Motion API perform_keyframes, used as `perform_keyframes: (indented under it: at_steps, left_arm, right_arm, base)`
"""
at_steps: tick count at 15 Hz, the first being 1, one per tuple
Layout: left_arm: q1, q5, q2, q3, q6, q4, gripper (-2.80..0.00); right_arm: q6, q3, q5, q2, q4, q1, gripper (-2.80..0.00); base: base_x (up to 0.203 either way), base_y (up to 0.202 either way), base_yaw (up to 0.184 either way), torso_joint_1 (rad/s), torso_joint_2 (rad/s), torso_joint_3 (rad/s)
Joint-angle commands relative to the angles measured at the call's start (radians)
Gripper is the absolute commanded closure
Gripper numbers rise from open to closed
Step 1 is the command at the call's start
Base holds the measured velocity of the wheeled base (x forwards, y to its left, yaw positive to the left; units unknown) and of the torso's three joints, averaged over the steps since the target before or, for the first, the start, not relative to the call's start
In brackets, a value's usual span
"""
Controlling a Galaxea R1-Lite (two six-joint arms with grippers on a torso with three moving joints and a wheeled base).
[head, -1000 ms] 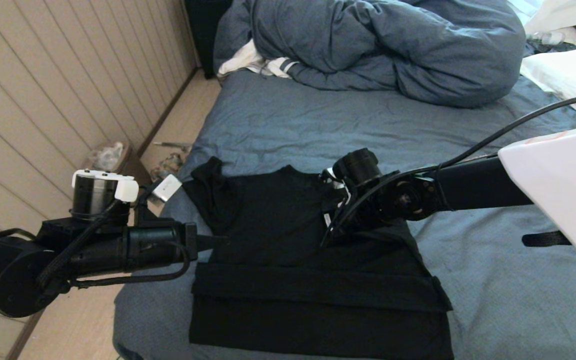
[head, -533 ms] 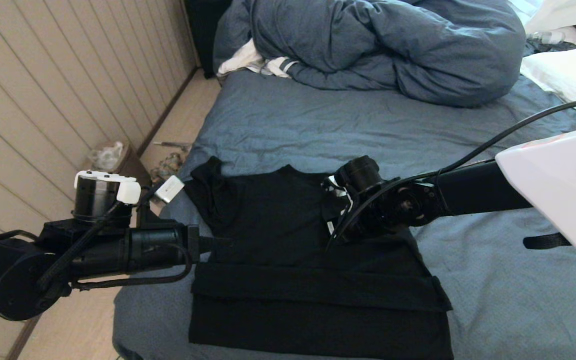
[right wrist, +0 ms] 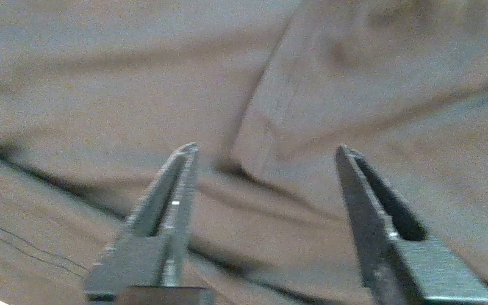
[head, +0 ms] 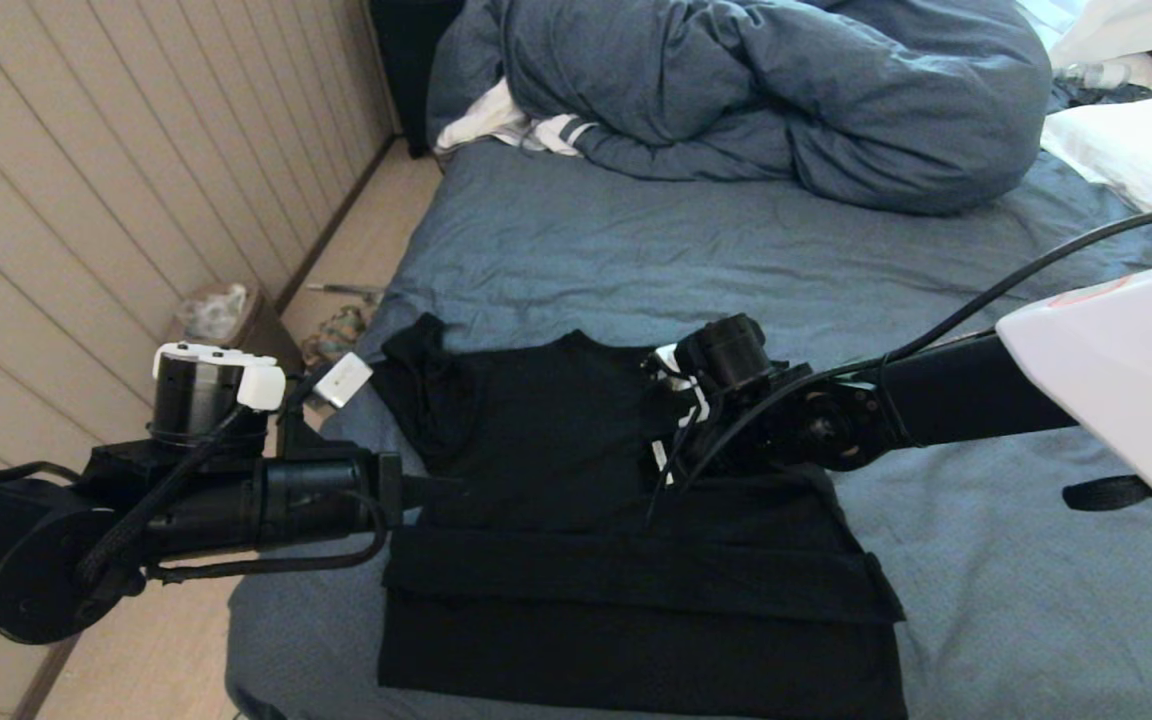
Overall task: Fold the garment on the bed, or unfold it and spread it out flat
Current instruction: Fold the black T-shirt
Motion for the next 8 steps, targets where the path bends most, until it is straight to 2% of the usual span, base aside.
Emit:
perform_keyframes:
  at_steps: [1,2,3,8]
  left_arm:
    - [0.001,-0.003,0.003,-0.001,-0.003,-0.004,0.0]
    - [0.0,-0.003,0.005,-0.001,-0.003,-0.004,0.0]
    - [0.001,-0.003,0.005,-0.001,-0.003,-0.005,0.0]
    - [0.0,-0.002,0.0,-0.001,-0.014,-0.007,0.0]
  right_arm:
    - [0.003,-0.036,-0.002,-0.024,0.0,-0.003,-2.8]
    - [0.009,-0.074,-0.005,-0.024,0.0,-0.007,-2.8]
    - [0.019,-0.117,-0.013,-0.019,0.002,-0.014,0.0]
    - [0.012,-0.207,-0.049,0.076,0.013,-0.075,0.0]
  base:
    - [0.0,0.0,0.0,0.0,0.0,0.0]
    - [0.0,0.0,0.0,0.0,0.0,0.0]
    - [0.0,0.0,0.0,0.0,0.0,0.0]
    - [0.0,0.0,0.0,0.0,0.0,0.0]
